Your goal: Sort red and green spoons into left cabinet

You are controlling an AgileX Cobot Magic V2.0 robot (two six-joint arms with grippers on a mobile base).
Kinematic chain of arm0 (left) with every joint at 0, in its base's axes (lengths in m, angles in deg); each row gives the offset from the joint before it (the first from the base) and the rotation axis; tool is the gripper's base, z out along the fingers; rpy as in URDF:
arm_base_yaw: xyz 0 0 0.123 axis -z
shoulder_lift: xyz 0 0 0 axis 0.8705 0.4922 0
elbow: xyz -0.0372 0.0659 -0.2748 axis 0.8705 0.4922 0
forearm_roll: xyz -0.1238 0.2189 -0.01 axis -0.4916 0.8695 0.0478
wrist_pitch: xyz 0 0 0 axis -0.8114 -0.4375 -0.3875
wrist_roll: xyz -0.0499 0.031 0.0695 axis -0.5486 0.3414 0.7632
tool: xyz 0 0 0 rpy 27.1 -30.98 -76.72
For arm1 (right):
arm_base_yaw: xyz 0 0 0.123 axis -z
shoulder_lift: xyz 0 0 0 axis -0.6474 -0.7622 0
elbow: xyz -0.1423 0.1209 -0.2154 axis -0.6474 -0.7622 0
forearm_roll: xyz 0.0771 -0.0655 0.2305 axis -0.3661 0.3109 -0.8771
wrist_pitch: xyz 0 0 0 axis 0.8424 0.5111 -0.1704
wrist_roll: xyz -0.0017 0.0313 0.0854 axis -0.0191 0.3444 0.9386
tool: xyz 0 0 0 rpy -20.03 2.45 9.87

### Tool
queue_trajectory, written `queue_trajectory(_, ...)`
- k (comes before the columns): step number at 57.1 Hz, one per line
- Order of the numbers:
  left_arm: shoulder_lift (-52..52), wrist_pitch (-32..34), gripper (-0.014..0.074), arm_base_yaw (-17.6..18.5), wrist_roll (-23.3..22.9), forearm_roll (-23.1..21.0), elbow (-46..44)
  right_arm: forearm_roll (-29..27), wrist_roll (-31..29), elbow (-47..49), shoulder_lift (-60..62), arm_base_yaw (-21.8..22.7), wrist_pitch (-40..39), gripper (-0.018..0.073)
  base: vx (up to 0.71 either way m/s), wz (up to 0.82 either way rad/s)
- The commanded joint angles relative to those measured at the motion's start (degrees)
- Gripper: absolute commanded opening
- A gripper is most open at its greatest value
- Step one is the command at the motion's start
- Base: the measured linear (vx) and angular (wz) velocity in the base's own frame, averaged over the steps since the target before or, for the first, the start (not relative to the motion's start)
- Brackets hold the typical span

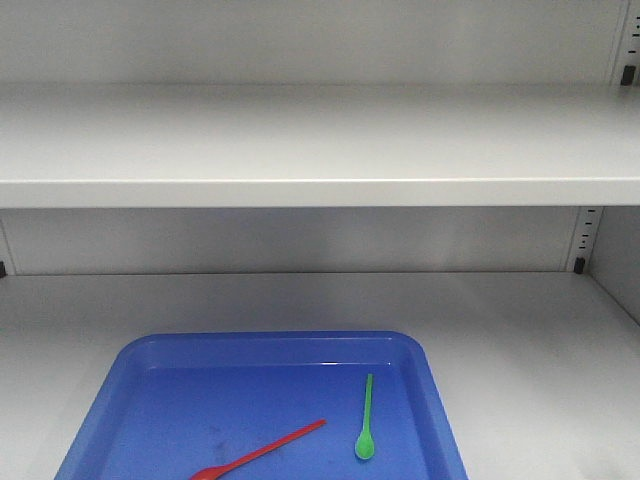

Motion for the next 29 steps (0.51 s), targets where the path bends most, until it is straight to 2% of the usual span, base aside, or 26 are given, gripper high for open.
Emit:
queue_trajectory(1,-1.21,4.58,-0.0007,0.43,-0.05,-0.45,-0.11,-2.76,-1.76,-1.91,6.87,4.09,-2.7,-0.0006,0.0,0.0)
queue_trajectory(10,-1.21,4.58,-0.0007,0.43,-0.05,-0.45,-0.11,-4.63,-8.27,-7.65,17.51,6.1,-0.65,-0.0006,0.0,0.0)
queue_trajectory(29,-1.14,4.58,-0.0007,0.43,-0.05,-0.45,-0.11,-5.57,-8.75,-18.75,31.95,5.74,3.52,-0.0005,0.0,0.0)
